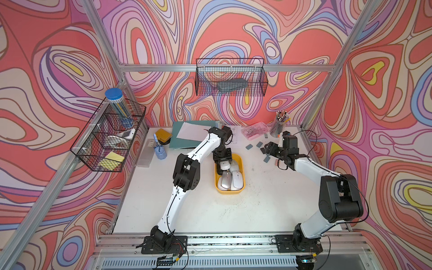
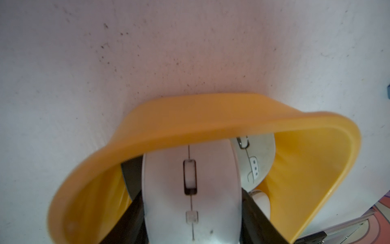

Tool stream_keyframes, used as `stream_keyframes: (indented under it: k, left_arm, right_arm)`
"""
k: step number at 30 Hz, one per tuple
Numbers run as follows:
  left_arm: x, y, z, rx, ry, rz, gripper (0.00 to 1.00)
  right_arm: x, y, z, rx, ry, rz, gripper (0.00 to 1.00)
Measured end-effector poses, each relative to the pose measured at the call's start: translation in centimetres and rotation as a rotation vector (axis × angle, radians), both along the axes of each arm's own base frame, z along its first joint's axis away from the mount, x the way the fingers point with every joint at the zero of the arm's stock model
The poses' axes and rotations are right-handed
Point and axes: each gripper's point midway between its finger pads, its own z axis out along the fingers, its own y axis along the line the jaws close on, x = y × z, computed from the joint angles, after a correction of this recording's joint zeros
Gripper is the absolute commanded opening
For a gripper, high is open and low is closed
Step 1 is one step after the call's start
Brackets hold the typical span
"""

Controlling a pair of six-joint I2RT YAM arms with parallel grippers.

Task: Take out the mouse from the storage box
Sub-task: Pick up the mouse from the storage box, then place the mouse at the center of the board.

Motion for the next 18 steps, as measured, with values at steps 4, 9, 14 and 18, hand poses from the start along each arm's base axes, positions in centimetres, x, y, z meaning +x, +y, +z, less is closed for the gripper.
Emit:
stream_keyframes:
  k: [4, 9, 14, 18]
  left_arm:
    - [-0.4, 0.1, 1.5, -0.008, -0.023, -0.009, 0.42]
    - [-0.6, -0.2, 4.4, -0.020, -0.092, -0.042, 0.42]
    - [-1.7, 1.2, 6.8, 0.036, -0.167, -0.079, 0.43]
    - [-3.3, 4.3, 7.9, 0.116, -0.208, -0.095, 0.44]
  right_arm:
    - [0.0, 0.0, 0.0, 0.000, 0.000, 0.000, 0.72]
    - [0.0, 0.0, 0.0, 0.000, 0.000, 0.000, 0.72]
    - [0.0, 0.0, 0.0, 0.001, 0.000, 0.000, 0.72]
    - [0.0, 0.0, 0.0, 0.001, 0.000, 0.001, 0.72]
